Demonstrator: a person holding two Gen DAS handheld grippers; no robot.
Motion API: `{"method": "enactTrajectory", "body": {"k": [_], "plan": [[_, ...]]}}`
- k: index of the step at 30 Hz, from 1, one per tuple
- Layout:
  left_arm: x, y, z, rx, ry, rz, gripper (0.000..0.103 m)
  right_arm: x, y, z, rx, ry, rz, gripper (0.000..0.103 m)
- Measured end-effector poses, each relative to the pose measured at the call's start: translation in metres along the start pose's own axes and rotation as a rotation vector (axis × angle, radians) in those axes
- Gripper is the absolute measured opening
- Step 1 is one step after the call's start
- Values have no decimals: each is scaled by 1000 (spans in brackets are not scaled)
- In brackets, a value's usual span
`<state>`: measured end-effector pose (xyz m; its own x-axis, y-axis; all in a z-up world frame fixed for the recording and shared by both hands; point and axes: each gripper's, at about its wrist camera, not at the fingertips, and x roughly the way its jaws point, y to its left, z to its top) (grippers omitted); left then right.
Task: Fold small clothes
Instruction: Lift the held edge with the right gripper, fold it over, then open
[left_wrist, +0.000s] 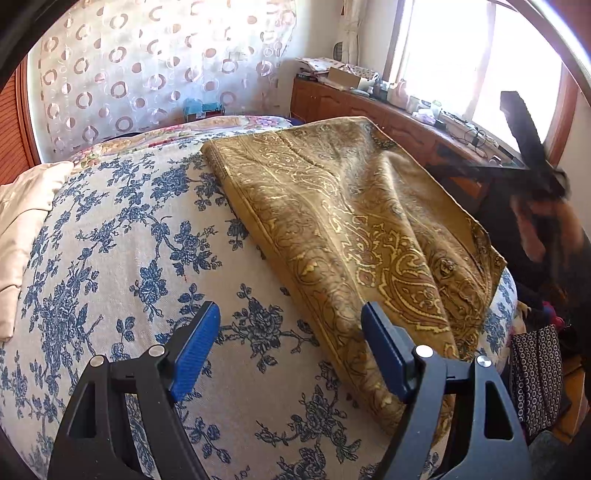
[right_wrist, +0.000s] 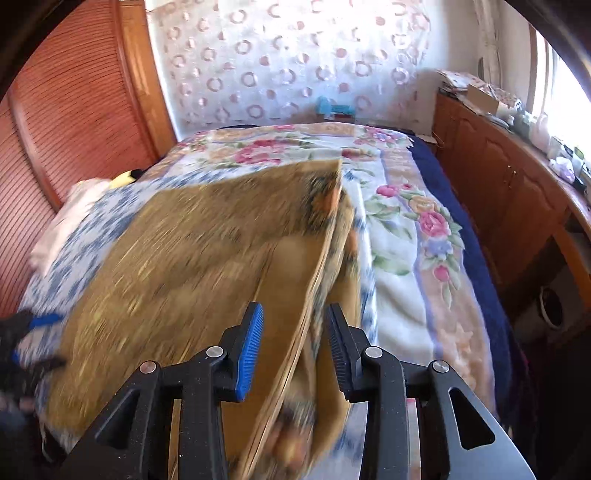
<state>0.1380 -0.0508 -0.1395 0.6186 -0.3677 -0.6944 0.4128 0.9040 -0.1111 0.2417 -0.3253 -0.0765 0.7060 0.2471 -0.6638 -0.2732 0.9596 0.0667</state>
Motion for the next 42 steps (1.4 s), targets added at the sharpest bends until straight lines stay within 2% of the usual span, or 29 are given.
{"method": "enactTrajectory", "body": {"k": [2,7,11,12,15,19,25,31,32,33,34,36,42], "plan": [[-3,-4,-2,1,-4,-5,80,-24,0,-21,-11,-4,21,37],[-8,-12,-3,19,-7,-4,80,-37,8,-50,-28,16,51,37],[-7,-14,-5,19,0,-4,80,-25,10,-62,-76,41,-65,37],[-6,-14,-5,20,2,-4,80,-23,10,-62,-66,48,-57,36],[-3,-15,-7,23,10,-3,80,-23,6,-63,-79,30,-39,15],[-5,-16,-8,21,1,1,80,-45,7,-67,-87,-48,-42,7],[-11,-20,-10,29,-11,7,80,-72,-8,-76,-23,-92,-60,6],[-8,-23,-13,42,5,21,80,-50,7,-87,-10,-45,-75,6],[-8,-23,-14,42,8,19,80,-49,5,-83,-12,-44,-80,7],[-8,-24,-15,42,10,18,80,-46,6,-83,-12,-42,-87,17],[-8,-24,-15,42,13,17,80,-42,6,-82,-9,-40,-95,32],[-8,-26,-17,44,22,15,80,-45,6,-84,4,-39,-92,46],[-12,-29,-30,44,46,-26,77,-42,6,-91,53,4,-49,50]]}}
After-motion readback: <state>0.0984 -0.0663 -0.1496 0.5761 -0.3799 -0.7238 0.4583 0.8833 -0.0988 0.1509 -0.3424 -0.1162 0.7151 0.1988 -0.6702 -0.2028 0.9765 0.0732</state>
